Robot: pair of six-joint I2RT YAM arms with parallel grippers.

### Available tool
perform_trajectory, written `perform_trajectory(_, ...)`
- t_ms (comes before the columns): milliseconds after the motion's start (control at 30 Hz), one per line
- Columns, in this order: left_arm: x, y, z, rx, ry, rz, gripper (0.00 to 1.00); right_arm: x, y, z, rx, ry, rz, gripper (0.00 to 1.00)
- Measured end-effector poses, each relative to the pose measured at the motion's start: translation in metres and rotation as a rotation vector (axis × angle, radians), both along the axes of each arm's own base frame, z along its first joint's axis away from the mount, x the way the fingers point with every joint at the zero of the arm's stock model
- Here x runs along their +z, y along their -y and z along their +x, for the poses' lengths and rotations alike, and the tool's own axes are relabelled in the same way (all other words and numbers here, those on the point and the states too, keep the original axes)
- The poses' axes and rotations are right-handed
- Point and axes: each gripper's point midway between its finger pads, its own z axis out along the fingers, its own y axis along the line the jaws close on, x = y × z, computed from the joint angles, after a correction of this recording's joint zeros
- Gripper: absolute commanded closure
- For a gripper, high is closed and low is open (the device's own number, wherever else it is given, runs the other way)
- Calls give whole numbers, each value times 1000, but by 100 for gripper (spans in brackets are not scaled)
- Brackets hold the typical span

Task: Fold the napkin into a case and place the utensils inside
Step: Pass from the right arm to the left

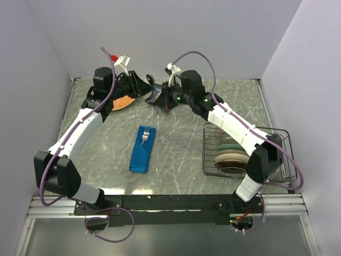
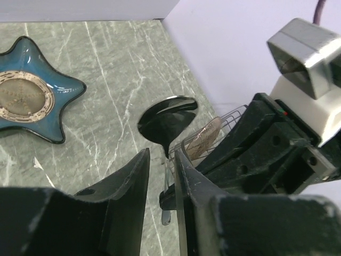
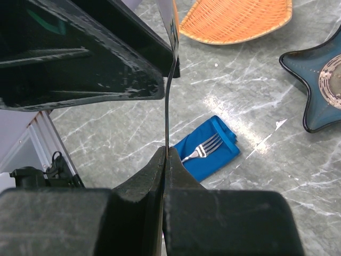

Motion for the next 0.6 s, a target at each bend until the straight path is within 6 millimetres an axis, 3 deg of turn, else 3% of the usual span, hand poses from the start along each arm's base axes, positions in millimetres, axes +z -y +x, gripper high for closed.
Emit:
perform_trajectory(133, -5, 0, 2, 5, -15, 5, 73, 1, 0, 0, -1, 1, 4, 100)
perform_trajectory(333, -6, 1, 3, 2, -16, 2, 99, 1, 0, 0, -2, -2, 5, 100)
perform_trajectory(433, -4, 3, 1, -9, -12, -1, 99, 0, 0, 0, -1, -3, 5, 97)
perform_trajectory(467, -4, 3, 1, -12, -11, -2, 99, 0, 0, 0, -1, -3, 5, 75)
perform_trajectory(500, -4, 4, 0, -14, -11, -2, 99, 0, -1, -1, 3, -4, 5, 63)
perform_trajectory(567, -5, 3, 0, -17, -6, 7, 99, 0, -2, -3, 17, -15, 10, 40)
perform_trajectory(600, -6, 3, 0, -16, -4, 13, 99, 0, -2, -4, 23, -23, 15, 38)
